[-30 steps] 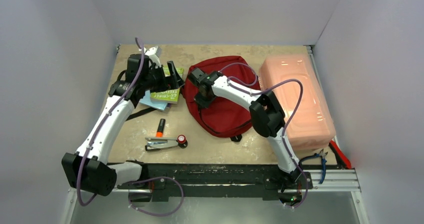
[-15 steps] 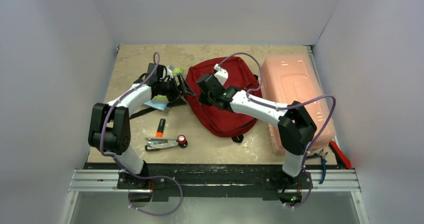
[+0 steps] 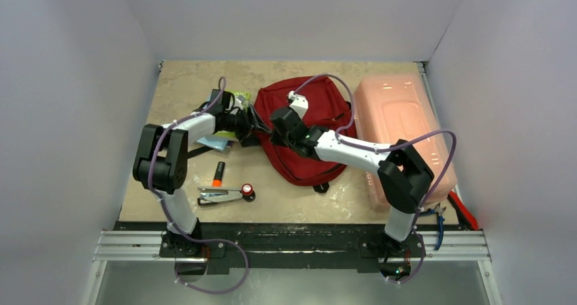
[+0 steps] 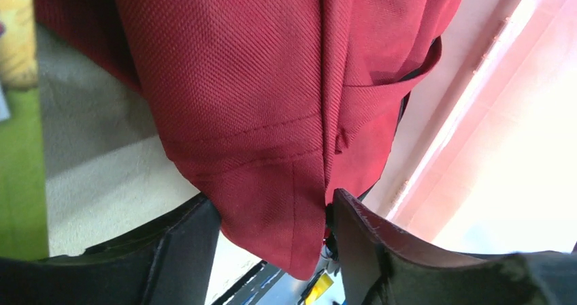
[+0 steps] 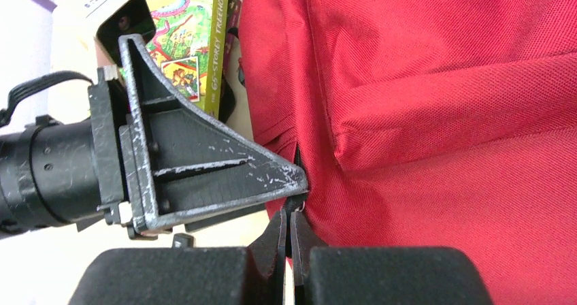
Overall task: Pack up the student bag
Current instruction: Unzip the student bag at the center of the board.
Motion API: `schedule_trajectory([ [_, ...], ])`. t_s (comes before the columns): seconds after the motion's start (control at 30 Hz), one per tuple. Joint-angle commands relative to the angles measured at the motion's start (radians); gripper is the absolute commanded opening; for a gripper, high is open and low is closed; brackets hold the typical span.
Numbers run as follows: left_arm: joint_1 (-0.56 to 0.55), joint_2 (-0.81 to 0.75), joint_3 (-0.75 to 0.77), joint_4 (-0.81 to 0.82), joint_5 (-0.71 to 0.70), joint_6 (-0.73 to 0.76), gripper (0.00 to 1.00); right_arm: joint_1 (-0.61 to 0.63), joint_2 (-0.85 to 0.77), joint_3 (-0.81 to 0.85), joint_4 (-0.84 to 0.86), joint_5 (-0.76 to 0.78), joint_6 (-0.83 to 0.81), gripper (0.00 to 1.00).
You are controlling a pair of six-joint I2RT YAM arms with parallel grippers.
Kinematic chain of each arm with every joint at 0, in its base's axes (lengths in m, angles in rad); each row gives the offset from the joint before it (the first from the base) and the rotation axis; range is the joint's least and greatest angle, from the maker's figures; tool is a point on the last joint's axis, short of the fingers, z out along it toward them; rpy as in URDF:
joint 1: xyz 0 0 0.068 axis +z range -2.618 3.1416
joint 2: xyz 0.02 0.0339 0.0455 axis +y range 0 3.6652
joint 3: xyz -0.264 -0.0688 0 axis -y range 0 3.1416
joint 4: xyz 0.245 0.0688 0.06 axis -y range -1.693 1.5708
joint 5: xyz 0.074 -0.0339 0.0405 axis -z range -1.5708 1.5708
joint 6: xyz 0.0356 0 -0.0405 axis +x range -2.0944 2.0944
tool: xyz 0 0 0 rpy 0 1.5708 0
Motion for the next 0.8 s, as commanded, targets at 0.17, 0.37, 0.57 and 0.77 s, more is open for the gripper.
schedule_trajectory([
  [0.17,-0.022,0.031,0.078,-0.032,-0.025,0.062,0.34,0.029,-0.124,-0.071,0.051,0.063,-0.036,0.00],
  [0.37,-0.028,0.030,0.089,-0.057,-0.032,0.096,0.12,0.029,-0.130,-0.089,0.017,0.080,-0.054,0.00],
  [0.57,-0.028,-0.003,0.118,-0.109,-0.068,0.163,0.00,0.030,-0.140,-0.122,0.009,0.078,-0.091,0.00],
  [0.77,-0.028,-0.067,0.136,-0.149,-0.116,0.233,0.00,0.032,-0.143,-0.160,0.035,0.059,-0.137,0.00],
])
